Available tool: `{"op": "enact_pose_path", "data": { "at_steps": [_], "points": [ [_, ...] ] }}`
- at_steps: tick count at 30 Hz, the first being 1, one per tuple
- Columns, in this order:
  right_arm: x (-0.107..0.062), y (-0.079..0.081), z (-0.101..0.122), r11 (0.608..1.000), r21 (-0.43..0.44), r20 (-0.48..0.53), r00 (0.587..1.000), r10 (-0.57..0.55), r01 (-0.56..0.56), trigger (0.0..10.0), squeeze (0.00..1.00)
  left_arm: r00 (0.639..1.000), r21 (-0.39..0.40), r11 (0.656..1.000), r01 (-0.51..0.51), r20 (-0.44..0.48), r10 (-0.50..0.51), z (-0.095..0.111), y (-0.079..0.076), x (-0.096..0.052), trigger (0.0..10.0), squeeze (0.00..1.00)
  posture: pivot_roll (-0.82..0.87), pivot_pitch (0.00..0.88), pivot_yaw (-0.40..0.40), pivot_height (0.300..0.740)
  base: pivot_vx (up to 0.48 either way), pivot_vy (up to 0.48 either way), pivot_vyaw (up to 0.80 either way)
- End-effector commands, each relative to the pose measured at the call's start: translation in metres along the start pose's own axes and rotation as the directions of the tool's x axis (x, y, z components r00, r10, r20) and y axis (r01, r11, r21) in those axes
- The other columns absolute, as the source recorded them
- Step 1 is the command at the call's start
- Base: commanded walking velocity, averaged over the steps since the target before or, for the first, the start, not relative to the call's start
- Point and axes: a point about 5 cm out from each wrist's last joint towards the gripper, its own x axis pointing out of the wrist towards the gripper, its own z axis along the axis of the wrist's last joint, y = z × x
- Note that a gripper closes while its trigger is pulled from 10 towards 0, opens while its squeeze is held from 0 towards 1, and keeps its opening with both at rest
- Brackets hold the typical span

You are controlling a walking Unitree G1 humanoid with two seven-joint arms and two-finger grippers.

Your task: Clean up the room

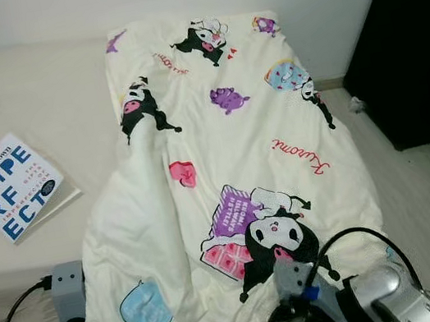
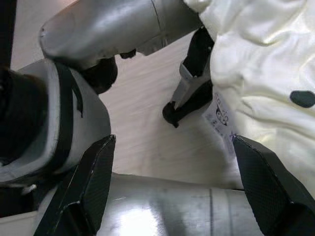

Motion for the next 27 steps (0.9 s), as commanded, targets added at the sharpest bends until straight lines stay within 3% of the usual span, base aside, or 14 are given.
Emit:
{"op": "enact_pose_path", "data": {
  "at_steps": [1,7,8,10,11,12,13,14,15,20,21,22,23,27],
  "points": [
    [-0.002,0.001,0.009,1.0,0.009,0.074,0.997,-0.03,0.029,10.0,1.0,1.0,0.029,0.999,-0.021,0.023,0.02,0.006,0.006,0.001,10.0,0.0,-0.06,0.117,-0.054,0.493,0.0,0.0,0.0],
    [-0.004,-0.031,0.028,0.967,0.07,0.265,0.93,-0.255,0.245,10.0,1.0,0.998,0.041,0.998,-0.055,0.006,0.054,0.004,0.012,0.001,10.0,0.0,-0.06,0.108,-0.056,0.493,0.0,0.0,0.0],
    [-0.005,-0.056,0.033,0.902,0.186,0.33,0.84,-0.43,0.389,10.0,0.51,0.994,0.052,0.993,-0.106,-0.013,0.107,0.001,0.017,0.0,10.0,0.0,-0.06,0.096,-0.057,0.493,0.0,0.0,0.0],
    [-0.005,-0.056,0.033,0.902,0.186,0.33,0.84,-0.43,0.389,10.0,0.51,0.994,0.052,0.993,-0.106,-0.013,0.107,0.001,0.017,0.0,10.0,0.0,-0.06,0.096,-0.057,0.493,0.0,0.0,0.0],
    [-0.003,-0.082,0.028,0.799,0.34,0.333,0.731,-0.596,0.496,10.0,0.0,0.977,0.063,0.976,-0.207,-0.043,0.21,-0.002,0.029,-0.003,10.0,0.0,-0.06,0.088,-0.07,0.493,0.0,0.0,0.0],
    [-0.003,-0.082,0.028,0.799,0.34,0.333,0.731,-0.596,0.496,10.0,0.0,0.977,0.063,0.976,-0.207,-0.043,0.21,-0.002,0.029,-0.003,10.0,0.0,-0.06,0.088,-0.07,0.493,0.0,0.0,0.0],
    [0.003,-0.101,0.015,0.66,0.47,0.247,0.63,-0.736,0.586,10.0,0.0,0.943,0.075,0.944,-0.32,-0.071,0.325,-0.006,0.044,-0.008,10.0,0.0,-0.07,0.079,-0.07,0.493,0.0,0.0,0.0],
    [0.003,-0.101,0.015,0.66,0.47,0.247,0.63,-0.736,0.586,10.0,0.0,0.943,0.075,0.944,-0.32,-0.071,0.325,-0.006,0.044,-0.008,10.0,0.0,-0.07,0.079,-0.07,0.493,0.0,0.0,0.0],
    [0.008,-0.111,0.002,0.551,0.553,0.169,0.564,-0.808,0.625,10.0,0.0,0.91,0.08,0.914,-0.398,-0.09,0.404,-0.01,0.054,-0.013,10.0,0.0,-0.07,0.084,-0.063,0.493,0.0,0.0,0.0],
    [0.009,-0.116,-0.01,0.448,0.589,0.09,0.497,-0.863,0.672,10.0,0.0,0.884,0.083,0.89,-0.449,-0.105,0.455,-0.013,0.061,-0.016,10.0,0.0,-0.06,0.081,-0.062,0.493,0.0,0.0,0.0],
    [0.001,-0.119,-0.033,0.284,0.595,-0.06,0.393,-0.917,0.752,10.0,0.0,0.869,0.076,0.875,-0.479,-0.102,0.484,-0.012,0.065,-0.018,10.0,0.0,-0.06,0.08,-0.074,0.493,0.0,0.0,0.0],
    [0.001,-0.119,-0.033,0.284,0.595,-0.06,0.393,-0.917,0.752,10.0,0.0,0.869,0.076,0.875,-0.479,-0.102,0.484,-0.012,0.065,-0.018,10.0,0.0,-0.06,0.08,-0.074,0.493,0.0,0.0,0.0],
    [-0.007,-0.117,-0.056,0.15,0.549,-0.207,0.307,-0.929,0.822,10.0,0.0,0.864,0.071,0.869,-0.49,-0.094,0.495,-0.011,0.066,-0.018,10.0,0.0,-0.06,0.081,-0.076,0.493,0.0,0.0,0.0],
    [-0.013,-0.111,-0.077,0.052,0.488,-0.336,0.243,-0.91,0.871,10.0,0.0,0.861,0.068,0.866,-0.496,-0.091,0.5,-0.01,0.067,-0.018,10.0,0.0,-0.06,0.075,-0.076,0.493,0.0,0.0,0.0]
  ]
}}
